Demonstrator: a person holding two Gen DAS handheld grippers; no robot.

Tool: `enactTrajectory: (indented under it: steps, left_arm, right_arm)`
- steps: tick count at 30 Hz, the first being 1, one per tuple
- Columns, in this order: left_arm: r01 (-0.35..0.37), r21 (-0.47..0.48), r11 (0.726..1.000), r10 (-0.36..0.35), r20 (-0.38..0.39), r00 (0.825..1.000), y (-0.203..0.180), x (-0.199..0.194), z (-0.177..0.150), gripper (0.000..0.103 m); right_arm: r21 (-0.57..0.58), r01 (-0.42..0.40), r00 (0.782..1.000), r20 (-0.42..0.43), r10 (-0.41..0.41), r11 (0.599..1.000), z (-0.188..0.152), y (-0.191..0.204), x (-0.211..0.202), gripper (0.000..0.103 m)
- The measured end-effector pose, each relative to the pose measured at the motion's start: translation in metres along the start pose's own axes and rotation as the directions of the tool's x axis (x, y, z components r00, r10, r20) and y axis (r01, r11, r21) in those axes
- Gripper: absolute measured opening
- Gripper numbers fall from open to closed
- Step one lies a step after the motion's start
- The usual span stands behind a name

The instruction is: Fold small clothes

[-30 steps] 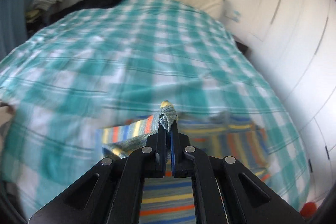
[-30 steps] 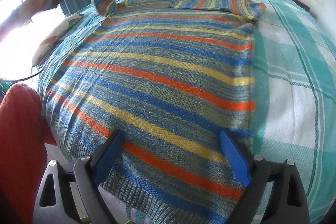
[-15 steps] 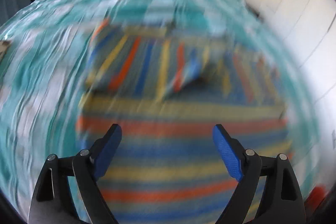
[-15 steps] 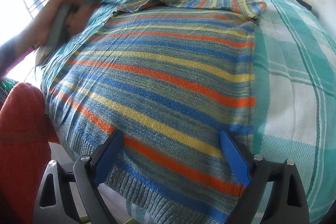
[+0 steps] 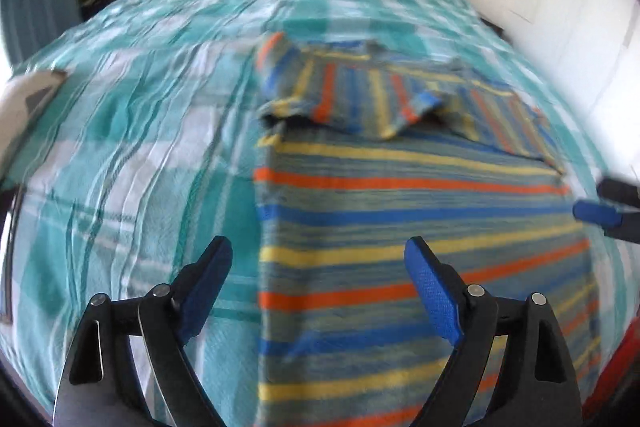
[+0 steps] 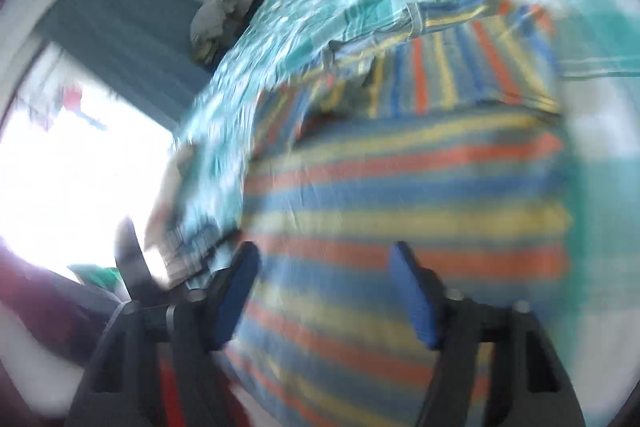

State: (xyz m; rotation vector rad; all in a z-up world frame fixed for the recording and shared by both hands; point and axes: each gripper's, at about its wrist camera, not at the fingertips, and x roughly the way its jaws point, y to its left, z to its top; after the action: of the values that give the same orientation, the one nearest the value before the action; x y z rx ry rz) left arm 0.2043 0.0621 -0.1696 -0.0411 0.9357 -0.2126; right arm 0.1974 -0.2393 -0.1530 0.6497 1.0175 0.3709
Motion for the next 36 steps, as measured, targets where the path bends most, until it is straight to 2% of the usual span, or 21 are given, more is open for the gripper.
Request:
enactTrajectory:
  steps: [2, 4, 6, 7, 10, 11, 12, 13, 15, 17, 19, 21, 23, 25, 26, 27, 28, 30, 32, 34, 36]
  left_arm:
    - [0.049, -0.086, 0.995, -0.051, -0.024, 0.998, 0.015, 0.017, -0.021, 0.087]
    - [0.047, -0.040, 0.998, -0.046, 0.031, 0.998, 0.013, 0.020, -0.035, 0.089]
    - [0.026, 0.013, 1.000, -0.026, 0.035, 0.999, 0.002, 0.022, -0.036, 0.096]
    - [0.023, 0.026, 0.999, -0.025, 0.043, 0.999, 0.000, 0.022, -0.038, 0.098]
    - [0.030, 0.024, 0.999, -0.031, 0.053, 0.998, 0.001, 0.022, -0.038, 0.099]
    - [0.036, 0.020, 0.999, -0.037, 0.052, 0.998, 0.003, 0.023, -0.037, 0.099]
    - [0.042, 0.017, 0.999, -0.042, 0.052, 0.998, 0.004, 0.023, -0.037, 0.099]
    - [0.043, 0.017, 0.999, -0.043, 0.052, 0.998, 0.004, 0.023, -0.037, 0.099]
    - [0.046, 0.015, 0.999, -0.047, 0.055, 0.997, 0.005, 0.021, -0.037, 0.099]
    - [0.048, 0.014, 0.999, -0.049, 0.057, 0.997, 0.005, 0.022, -0.036, 0.100]
    - [0.044, 0.019, 0.999, -0.045, 0.057, 0.997, 0.004, 0.023, -0.036, 0.100]
    - [0.042, 0.023, 0.999, -0.043, 0.055, 0.998, 0.003, 0.023, -0.036, 0.101]
    - [0.043, 0.023, 0.999, -0.045, 0.056, 0.997, 0.004, 0.023, -0.036, 0.101]
    - [0.048, 0.020, 0.999, -0.049, 0.059, 0.997, 0.003, 0.023, -0.037, 0.102]
    - [0.051, 0.018, 0.999, -0.052, 0.060, 0.997, 0.003, 0.022, -0.037, 0.102]
    - [0.054, 0.017, 0.998, -0.055, 0.060, 0.997, 0.003, 0.023, -0.036, 0.102]
    - [0.054, 0.018, 0.998, -0.055, 0.060, 0.997, 0.003, 0.023, -0.037, 0.102]
    - [0.048, 0.022, 0.999, -0.049, 0.058, 0.997, 0.002, 0.023, -0.036, 0.102]
    - [0.042, 0.026, 0.999, -0.043, 0.057, 0.997, 0.001, 0.022, -0.036, 0.102]
    - [0.031, 0.030, 0.999, -0.033, 0.061, 0.998, 0.000, 0.018, -0.037, 0.102]
    - [0.017, 0.033, 0.999, -0.019, 0.063, 0.998, -0.002, 0.009, -0.036, 0.101]
  right_arm:
    - [0.145, -0.065, 0.998, 0.017, 0.063, 0.987, 0.028, -0.008, 0.031, 0.055]
    - [0.289, -0.150, 0.988, 0.072, 0.135, 0.945, 0.049, -0.018, 0.058, 0.055]
    - [0.385, -0.211, 0.977, 0.113, 0.182, 0.899, 0.059, -0.023, 0.079, 0.055]
    - [0.437, -0.233, 0.972, 0.132, 0.194, 0.869, 0.064, -0.026, 0.094, 0.055]
    - [0.516, -0.230, 0.972, 0.160, 0.171, 0.825, 0.068, -0.032, 0.120, 0.054]
    - [0.524, -0.211, 0.976, 0.154, 0.152, 0.825, 0.071, -0.033, 0.127, 0.043]
    - [0.521, -0.185, 0.981, 0.143, 0.128, 0.833, 0.072, -0.033, 0.132, 0.019]
    - [0.500, -0.146, 0.988, 0.123, 0.097, 0.854, 0.076, -0.029, 0.136, 0.008]
    - [0.404, -0.085, 0.991, 0.129, 0.036, 0.911, 0.084, -0.013, 0.125, 0.006]
    - [0.219, -0.052, 0.986, 0.165, 0.016, 0.974, 0.090, 0.015, 0.102, 0.005]
    - [0.070, 0.088, 0.982, 0.162, -0.098, 0.994, 0.088, 0.030, 0.091, 0.005]
    - [0.059, 0.235, 0.967, 0.083, -0.239, 0.970, 0.082, 0.019, 0.104, 0.009]
    - [0.103, 0.284, 0.958, 0.007, -0.287, 0.953, 0.075, -0.004, 0.118, 0.010]
    - [0.158, 0.205, 0.976, 0.042, -0.214, 0.966, 0.070, -0.018, 0.109, 0.014]
    - [0.171, 0.194, 0.977, 0.057, -0.207, 0.966, 0.070, -0.018, 0.104, 0.030]
    - [0.184, 0.173, 0.979, 0.080, -0.190, 0.968, 0.067, -0.017, 0.092, 0.053]
    - [0.184, 0.156, 0.980, 0.096, -0.176, 0.970, 0.064, -0.016, 0.083, 0.060]
    - [0.128, 0.134, 0.976, 0.155, -0.153, 0.983, 0.052, -0.008, 0.048, 0.063]
    - [0.032, 0.166, 0.968, 0.184, -0.169, 0.986, 0.038, -0.005, 0.019, 0.063]
    - [-0.067, 0.256, 0.946, 0.221, -0.236, 0.964, 0.015, -0.009, -0.012, 0.064]
    - [-0.138, 0.384, 0.899, 0.281, -0.336, 0.913, -0.010, -0.022, -0.042, 0.066]
